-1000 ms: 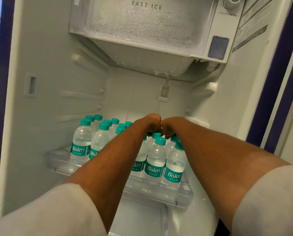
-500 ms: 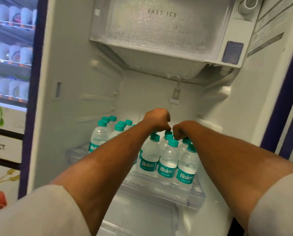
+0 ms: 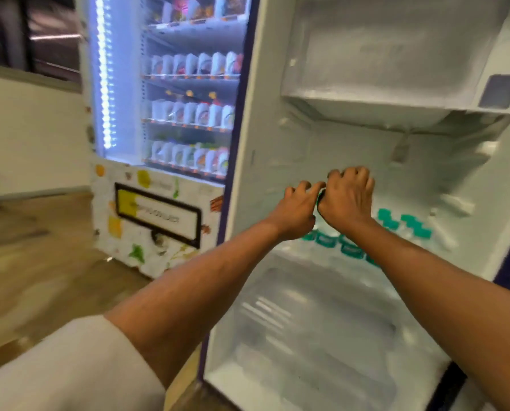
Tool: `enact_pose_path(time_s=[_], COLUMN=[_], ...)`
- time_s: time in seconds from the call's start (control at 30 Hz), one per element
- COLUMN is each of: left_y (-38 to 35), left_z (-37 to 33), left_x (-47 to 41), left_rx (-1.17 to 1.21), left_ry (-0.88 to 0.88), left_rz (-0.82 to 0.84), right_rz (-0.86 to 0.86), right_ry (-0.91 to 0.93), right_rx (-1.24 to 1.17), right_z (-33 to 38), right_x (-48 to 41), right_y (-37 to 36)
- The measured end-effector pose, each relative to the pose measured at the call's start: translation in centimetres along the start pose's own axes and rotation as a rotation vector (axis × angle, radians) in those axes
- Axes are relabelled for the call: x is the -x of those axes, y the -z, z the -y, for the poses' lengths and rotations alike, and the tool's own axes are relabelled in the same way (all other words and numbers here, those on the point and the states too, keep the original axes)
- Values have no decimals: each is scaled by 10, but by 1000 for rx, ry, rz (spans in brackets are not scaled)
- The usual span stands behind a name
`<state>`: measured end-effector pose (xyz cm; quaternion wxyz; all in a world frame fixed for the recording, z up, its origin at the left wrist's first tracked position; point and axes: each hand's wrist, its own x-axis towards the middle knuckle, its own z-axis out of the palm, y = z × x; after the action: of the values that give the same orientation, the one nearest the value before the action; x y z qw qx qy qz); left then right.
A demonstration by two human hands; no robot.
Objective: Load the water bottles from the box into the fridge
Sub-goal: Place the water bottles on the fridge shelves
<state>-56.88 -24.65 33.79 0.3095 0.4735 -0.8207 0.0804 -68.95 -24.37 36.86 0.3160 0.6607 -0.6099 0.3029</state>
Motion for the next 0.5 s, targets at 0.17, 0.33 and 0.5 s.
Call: enact_pose_path(time_s=[0.17, 0.33, 0.5], left_y=[37, 76, 92], left_z=[38, 64, 74], left_x=[159, 356, 536], left_rx=[-70, -149, -218], left_ry=[232, 567, 901], left_rz=[-33, 15, 116], right_rz=[-3, 119, 247], right_ry=[166, 276, 415], right_rx=[-245, -443, -584], right_z=[115, 220, 295], right_x=[88, 188, 263], right_y=[24, 48, 81])
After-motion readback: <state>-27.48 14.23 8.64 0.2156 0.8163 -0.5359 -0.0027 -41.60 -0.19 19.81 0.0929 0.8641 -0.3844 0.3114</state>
